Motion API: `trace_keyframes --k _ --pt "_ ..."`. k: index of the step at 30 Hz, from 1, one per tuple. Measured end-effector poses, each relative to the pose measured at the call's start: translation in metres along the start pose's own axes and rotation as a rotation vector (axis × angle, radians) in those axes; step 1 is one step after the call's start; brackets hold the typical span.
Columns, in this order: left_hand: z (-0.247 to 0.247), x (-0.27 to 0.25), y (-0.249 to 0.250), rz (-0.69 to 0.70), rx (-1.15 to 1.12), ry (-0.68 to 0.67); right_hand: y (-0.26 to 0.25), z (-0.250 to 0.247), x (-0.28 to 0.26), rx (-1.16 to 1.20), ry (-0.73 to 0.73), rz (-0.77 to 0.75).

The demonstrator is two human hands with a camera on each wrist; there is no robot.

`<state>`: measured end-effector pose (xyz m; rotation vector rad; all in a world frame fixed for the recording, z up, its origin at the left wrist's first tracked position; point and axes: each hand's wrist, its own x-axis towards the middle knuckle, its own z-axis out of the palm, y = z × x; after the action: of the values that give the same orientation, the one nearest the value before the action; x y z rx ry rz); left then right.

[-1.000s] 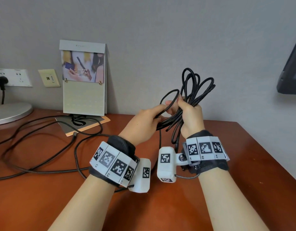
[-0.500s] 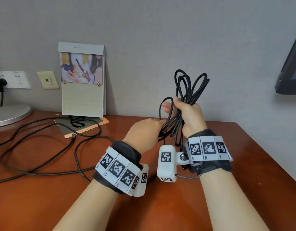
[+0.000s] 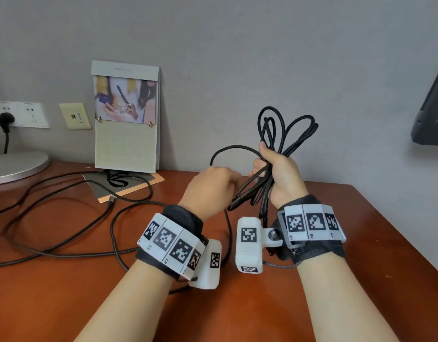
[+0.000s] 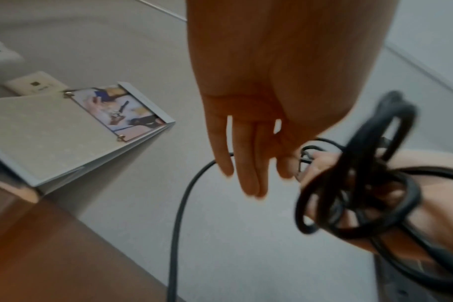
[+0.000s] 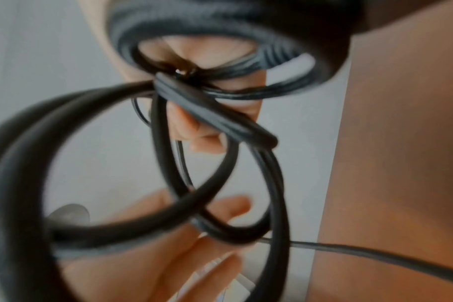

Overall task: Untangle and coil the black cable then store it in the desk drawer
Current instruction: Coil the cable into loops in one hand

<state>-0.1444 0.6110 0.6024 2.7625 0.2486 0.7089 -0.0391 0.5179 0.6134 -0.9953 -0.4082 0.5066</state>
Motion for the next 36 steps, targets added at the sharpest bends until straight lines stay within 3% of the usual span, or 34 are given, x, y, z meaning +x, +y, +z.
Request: trace_keyframes --k 3,5,6,11,17,21,25,30,36 --pt "-0.003 -0.001 -0.016 -0.163 -0.137 0.351 -0.001 0.000 -0.003 -0.074 -0.033 -0.065" --pt "-0.005 -0.001 -0.025 -0.213 -0.220 0.512 -0.001 0.000 -0.005 -0.097 -0.098 -0.081" --pt "-0.005 -0.001 -0.030 -0.226 -0.235 0.519 -0.001 0.001 -0.006 -0.106 -0.133 -0.085" --pt "0.004 0.001 -0.044 -0.328 -0.252 0.309 -0.002 0.010 -0.014 -0.134 -0.243 -0.133" --pt "0.000 0.002 -0.050 -0.319 -0.308 0.414 0.000 0.009 -0.015 -0.272 -0.298 -0.185" --pt "-0.007 0.004 -0.046 -0.300 -0.367 0.486 0.007 0.010 -0.013 -0.440 -0.249 -0.206" --pt "-0.016 0.005 -0.033 -0.252 -0.391 0.491 0.013 0.007 -0.007 -0.519 -0.175 -0.211" --pt "-0.020 0.007 -0.013 -0.197 -0.382 0.490 0.019 0.007 -0.008 -0.700 -0.275 -0.231" --pt "-0.021 0.005 -0.006 -0.249 -0.307 0.408 0.022 0.012 -0.010 -0.707 -0.250 -0.239"
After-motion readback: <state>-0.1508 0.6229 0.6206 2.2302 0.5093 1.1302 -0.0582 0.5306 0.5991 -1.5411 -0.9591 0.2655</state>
